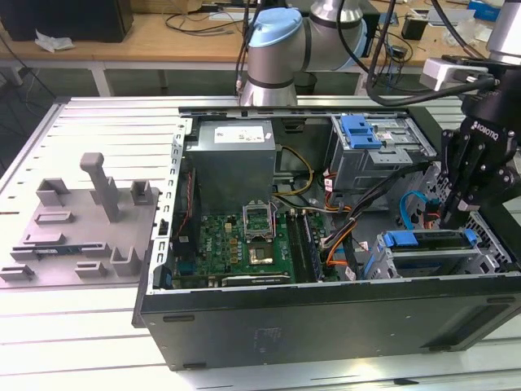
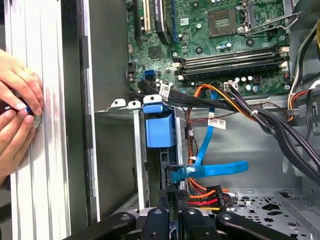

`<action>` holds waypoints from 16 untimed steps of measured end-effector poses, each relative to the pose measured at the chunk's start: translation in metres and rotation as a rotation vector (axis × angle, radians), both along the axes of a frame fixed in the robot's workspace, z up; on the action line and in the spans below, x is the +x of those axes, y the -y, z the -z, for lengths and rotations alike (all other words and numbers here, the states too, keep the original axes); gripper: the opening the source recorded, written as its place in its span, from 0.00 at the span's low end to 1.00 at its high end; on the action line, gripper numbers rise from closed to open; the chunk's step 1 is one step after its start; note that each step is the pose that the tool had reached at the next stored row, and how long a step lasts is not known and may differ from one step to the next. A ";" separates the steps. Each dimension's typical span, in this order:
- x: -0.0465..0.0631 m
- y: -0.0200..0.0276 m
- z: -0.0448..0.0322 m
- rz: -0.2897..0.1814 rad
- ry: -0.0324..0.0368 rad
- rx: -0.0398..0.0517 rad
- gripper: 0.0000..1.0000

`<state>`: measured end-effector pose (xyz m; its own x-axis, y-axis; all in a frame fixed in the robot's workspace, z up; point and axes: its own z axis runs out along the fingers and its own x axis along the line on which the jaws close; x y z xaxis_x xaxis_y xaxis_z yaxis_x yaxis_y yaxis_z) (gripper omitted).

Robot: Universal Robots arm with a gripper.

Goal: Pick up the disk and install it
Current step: 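Insert the first disk wire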

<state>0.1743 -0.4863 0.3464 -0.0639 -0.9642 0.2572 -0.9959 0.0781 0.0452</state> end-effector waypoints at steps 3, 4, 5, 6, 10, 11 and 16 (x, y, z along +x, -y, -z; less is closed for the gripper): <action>-0.001 0.0044 0.0000 -0.009 0.0043 0.0213 0.16; -0.001 0.0056 0.0000 -0.009 0.0063 0.0302 0.16; -0.001 0.0068 0.0001 -0.009 0.0086 0.0426 0.16; -0.001 0.0080 0.0001 -0.009 0.0103 0.0535 0.16; -0.002 0.0177 0.0000 -0.010 0.0133 0.0934 0.16; -0.002 0.0204 0.0000 -0.010 0.0135 0.0974 0.16; -0.002 0.0238 0.0000 -0.011 0.0146 0.1115 0.16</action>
<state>0.1724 -0.5101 0.3463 -0.0564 -0.9875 0.1474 -0.9973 0.0627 0.0386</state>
